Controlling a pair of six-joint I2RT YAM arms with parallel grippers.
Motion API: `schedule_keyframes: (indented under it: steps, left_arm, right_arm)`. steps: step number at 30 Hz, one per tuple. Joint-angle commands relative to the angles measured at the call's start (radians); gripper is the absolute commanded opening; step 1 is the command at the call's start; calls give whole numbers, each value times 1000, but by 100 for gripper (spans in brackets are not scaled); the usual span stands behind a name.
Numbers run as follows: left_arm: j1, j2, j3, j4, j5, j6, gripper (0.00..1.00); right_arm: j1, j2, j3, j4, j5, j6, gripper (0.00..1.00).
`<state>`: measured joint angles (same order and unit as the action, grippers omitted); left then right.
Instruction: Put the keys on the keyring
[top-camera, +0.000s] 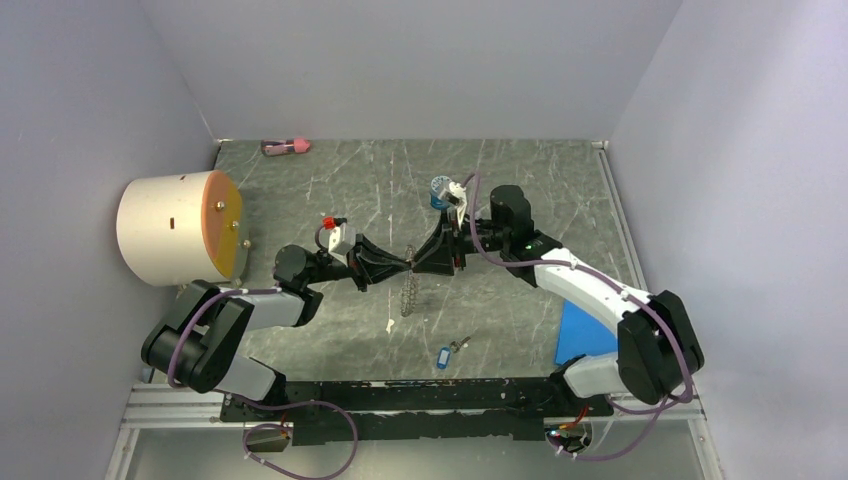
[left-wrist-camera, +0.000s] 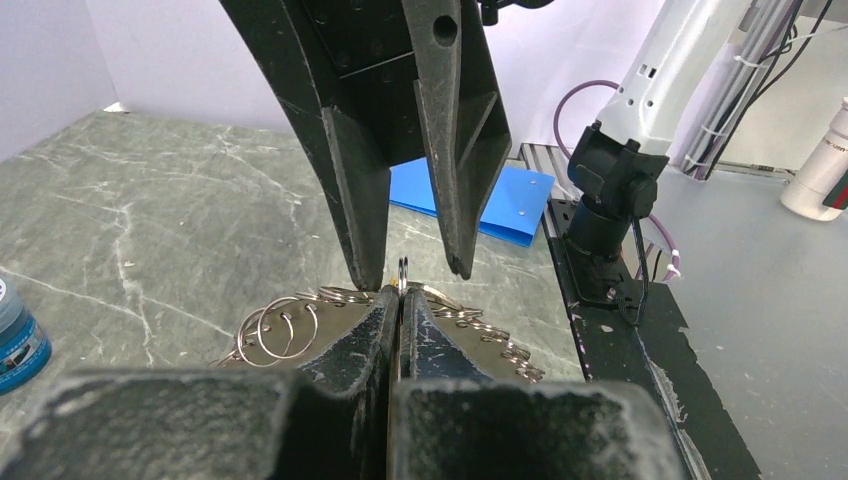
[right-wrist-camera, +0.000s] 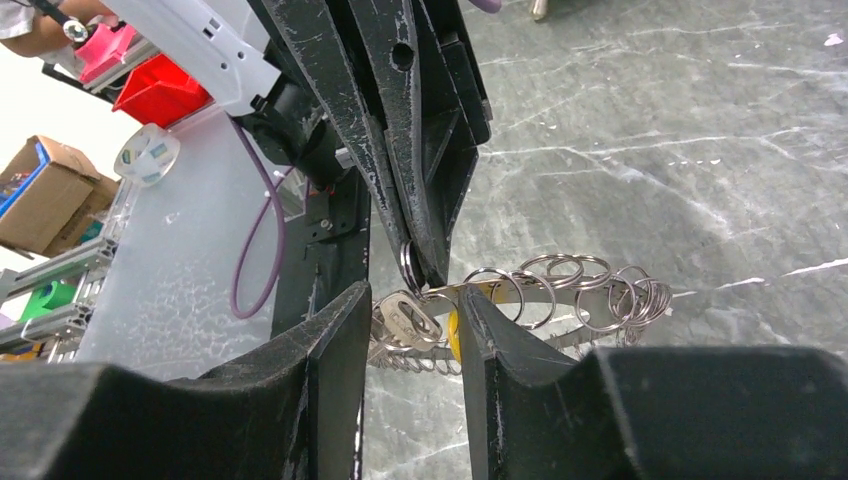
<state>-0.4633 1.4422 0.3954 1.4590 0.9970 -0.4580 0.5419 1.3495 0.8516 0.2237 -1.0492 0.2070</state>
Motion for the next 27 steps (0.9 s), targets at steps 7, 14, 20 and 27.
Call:
schedule_keyframes:
  steps: [7,14,20,27]
  left_arm:
    - [4,-24,46,94,0,-13,3]
    - [4,-19,44,93,-4,-15,2]
    - [4,-11,42,93,-20,-21,3]
    - [4,-7,41,93,-27,-20,3]
  right_arm:
    - [11,45,59,103,-42,29,23]
    - [12,40,61,107,-54,30,0]
    - [12,23,61,93,-73,13,0]
    - [12,-2,78,-8,-62,-59,10]
